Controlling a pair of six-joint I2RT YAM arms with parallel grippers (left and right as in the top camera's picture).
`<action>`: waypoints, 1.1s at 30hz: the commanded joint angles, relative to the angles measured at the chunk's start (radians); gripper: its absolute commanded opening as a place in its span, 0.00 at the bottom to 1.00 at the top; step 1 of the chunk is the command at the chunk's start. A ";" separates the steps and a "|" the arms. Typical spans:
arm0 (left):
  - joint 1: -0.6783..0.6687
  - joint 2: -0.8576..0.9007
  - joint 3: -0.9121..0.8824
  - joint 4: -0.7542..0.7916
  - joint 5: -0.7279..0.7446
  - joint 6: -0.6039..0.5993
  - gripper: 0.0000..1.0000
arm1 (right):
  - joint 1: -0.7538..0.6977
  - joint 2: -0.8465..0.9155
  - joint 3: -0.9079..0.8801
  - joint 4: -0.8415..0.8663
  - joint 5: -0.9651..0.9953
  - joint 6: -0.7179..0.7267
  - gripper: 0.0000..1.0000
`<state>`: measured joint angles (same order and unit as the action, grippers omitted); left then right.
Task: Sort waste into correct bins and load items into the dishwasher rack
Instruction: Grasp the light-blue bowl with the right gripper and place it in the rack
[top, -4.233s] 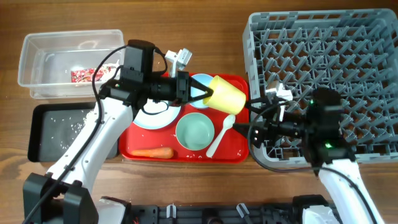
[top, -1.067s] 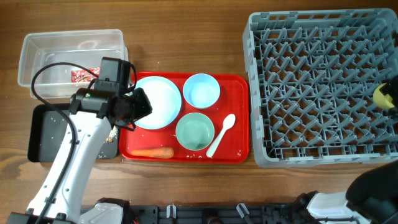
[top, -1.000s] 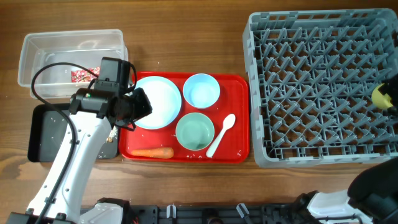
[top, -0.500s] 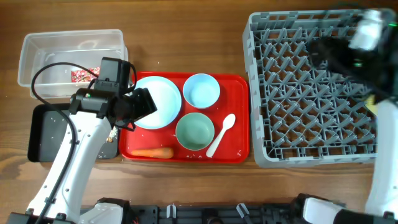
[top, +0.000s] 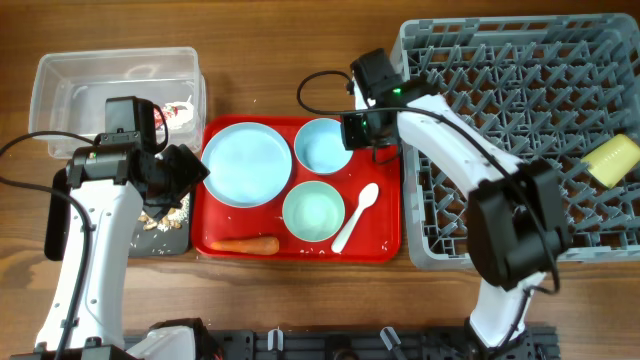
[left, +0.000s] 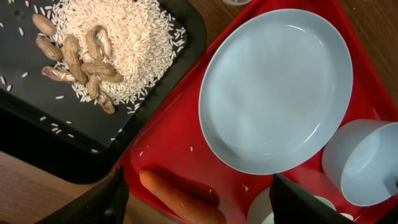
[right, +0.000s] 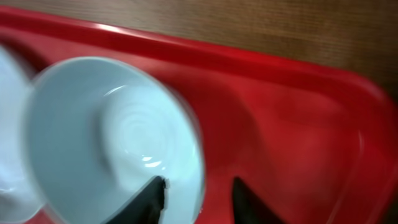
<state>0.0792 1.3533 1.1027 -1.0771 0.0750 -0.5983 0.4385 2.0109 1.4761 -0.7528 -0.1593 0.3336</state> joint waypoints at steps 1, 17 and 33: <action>0.004 -0.020 0.005 -0.002 -0.013 -0.016 0.74 | 0.002 0.062 0.004 0.020 0.025 0.037 0.25; 0.004 -0.020 0.005 -0.005 -0.013 -0.016 0.74 | -0.411 -0.503 0.076 0.286 0.939 -0.508 0.04; 0.004 -0.020 0.005 0.010 -0.013 -0.016 0.74 | -0.780 0.075 0.073 0.673 1.201 -0.579 0.04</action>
<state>0.0792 1.3495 1.1027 -1.0733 0.0750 -0.6048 -0.3756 2.0422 1.5536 -0.0559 1.0592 -0.2893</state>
